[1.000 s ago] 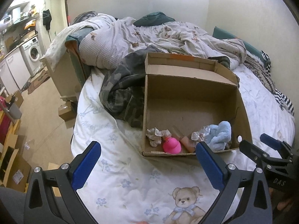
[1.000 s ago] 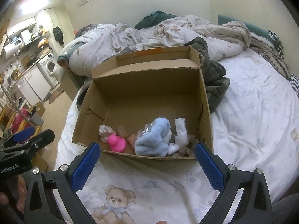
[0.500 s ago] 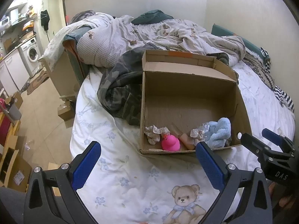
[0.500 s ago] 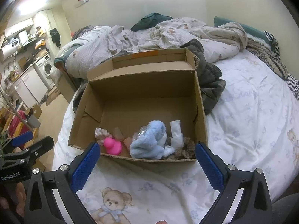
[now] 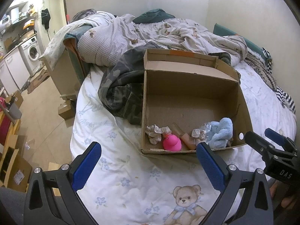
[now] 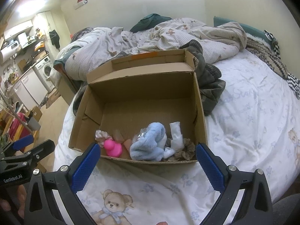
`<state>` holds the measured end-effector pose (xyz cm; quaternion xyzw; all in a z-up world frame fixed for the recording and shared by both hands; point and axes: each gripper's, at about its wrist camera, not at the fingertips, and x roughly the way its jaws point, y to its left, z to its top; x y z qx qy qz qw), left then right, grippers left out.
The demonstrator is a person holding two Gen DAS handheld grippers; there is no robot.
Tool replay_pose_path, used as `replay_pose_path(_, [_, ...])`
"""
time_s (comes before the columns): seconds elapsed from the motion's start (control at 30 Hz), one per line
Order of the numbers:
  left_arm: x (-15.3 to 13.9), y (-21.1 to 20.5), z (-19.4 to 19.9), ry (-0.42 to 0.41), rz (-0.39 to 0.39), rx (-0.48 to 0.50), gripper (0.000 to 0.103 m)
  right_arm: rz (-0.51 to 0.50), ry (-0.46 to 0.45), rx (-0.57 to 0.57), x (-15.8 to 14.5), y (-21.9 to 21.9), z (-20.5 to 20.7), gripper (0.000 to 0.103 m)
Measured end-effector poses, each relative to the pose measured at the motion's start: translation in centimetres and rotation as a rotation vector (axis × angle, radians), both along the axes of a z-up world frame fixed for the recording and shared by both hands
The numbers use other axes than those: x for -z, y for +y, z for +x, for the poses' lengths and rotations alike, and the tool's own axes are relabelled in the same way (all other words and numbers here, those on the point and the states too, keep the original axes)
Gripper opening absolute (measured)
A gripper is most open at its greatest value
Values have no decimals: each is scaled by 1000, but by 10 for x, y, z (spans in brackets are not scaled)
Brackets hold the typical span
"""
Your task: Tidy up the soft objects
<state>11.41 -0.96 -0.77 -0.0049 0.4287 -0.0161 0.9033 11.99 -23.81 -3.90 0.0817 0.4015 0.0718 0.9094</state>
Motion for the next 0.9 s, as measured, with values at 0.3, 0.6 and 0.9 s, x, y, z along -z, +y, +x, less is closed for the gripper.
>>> replay_pose_path(0.3, [0, -1, 0, 1, -1, 0, 101, 6, -1, 6, -1, -1, 0, 103])
replay_pose_path(0.6, [0, -1, 1, 4, -2, -3, 101, 6, -2, 5, -1, -2, 1, 103])
replay_pose_path(0.9, [1, -1, 1, 1, -15, 1, 101, 7, -2, 5, 0, -1, 1, 103])
